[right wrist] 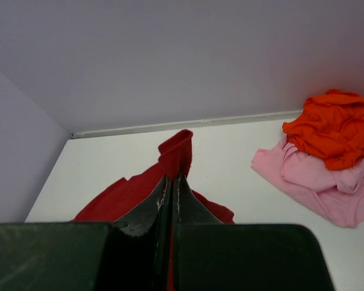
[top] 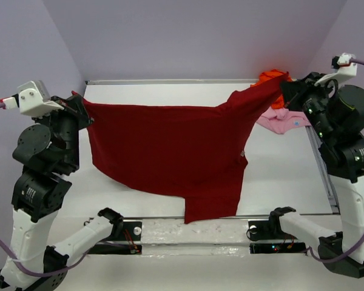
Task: Fold and stack the t-shirts
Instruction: Flatten out the 1/3-folded T-shirt at the center of the board.
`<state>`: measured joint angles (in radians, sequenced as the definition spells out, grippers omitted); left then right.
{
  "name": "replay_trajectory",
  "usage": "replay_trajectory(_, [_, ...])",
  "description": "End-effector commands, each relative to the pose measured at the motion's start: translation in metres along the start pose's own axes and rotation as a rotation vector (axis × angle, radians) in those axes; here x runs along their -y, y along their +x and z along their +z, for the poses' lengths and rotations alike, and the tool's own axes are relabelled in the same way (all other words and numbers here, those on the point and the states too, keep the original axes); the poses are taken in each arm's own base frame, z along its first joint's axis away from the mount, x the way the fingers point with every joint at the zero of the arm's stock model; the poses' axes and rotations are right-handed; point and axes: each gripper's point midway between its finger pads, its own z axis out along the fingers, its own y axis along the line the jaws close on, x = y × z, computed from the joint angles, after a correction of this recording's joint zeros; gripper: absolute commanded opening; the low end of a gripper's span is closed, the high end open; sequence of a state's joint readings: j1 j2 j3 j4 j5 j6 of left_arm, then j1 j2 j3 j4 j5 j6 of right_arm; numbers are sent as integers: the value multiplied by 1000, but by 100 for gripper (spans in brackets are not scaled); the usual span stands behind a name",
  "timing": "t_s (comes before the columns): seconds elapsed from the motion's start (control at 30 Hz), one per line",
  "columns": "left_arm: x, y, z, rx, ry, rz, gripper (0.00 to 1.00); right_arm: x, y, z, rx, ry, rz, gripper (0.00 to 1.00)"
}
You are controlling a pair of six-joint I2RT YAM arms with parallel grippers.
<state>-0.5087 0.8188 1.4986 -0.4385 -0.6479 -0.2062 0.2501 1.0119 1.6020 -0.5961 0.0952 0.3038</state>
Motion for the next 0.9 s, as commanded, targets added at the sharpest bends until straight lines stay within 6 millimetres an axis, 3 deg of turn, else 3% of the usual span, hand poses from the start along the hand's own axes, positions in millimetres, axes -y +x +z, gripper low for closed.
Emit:
replay_trajectory(0.0, [18,-23,-7,20,104,2,0,-4,-28,-30,46,-7,-40,0])
replay_trajectory(0.23, [45,-54,-16,36,238,-32,0,-10,-58,-72,127,-39,-53,0])
replay_trajectory(0.27, [47,-73,-23,67,255,-59,0,-13,-71,-81,161,-46,-55,0])
replay_trajectory(0.3, [48,-81,-26,81,265,-77,0,-12,-68,-78,145,-41,-58,0])
replay_trajectory(0.47, [71,-110,-28,114,343,-132,0,-15,-121,-103,247,-5,-71,0])
replay_trajectory(0.6, [86,-130,-24,146,376,-152,0,-23,-141,-96,285,-20,-79,0])
replay_trajectory(0.67, [93,-132,-15,149,356,-131,0,-25,-142,-72,261,-8,-86,0])
replay_trajectory(0.7, [93,-145,-18,176,356,-145,0,-30,-159,-78,307,-19,-81,0])
replay_trajectory(0.73, [102,-140,-10,162,336,-133,0,-32,-156,-53,277,-14,-84,0])
replay_trajectory(0.83, [105,-153,-4,195,289,-130,0,-43,-184,-41,358,-35,-75,0])
replay_trajectory(0.87, [114,-152,1,190,277,-132,0,-44,-179,-9,336,-28,-80,0])
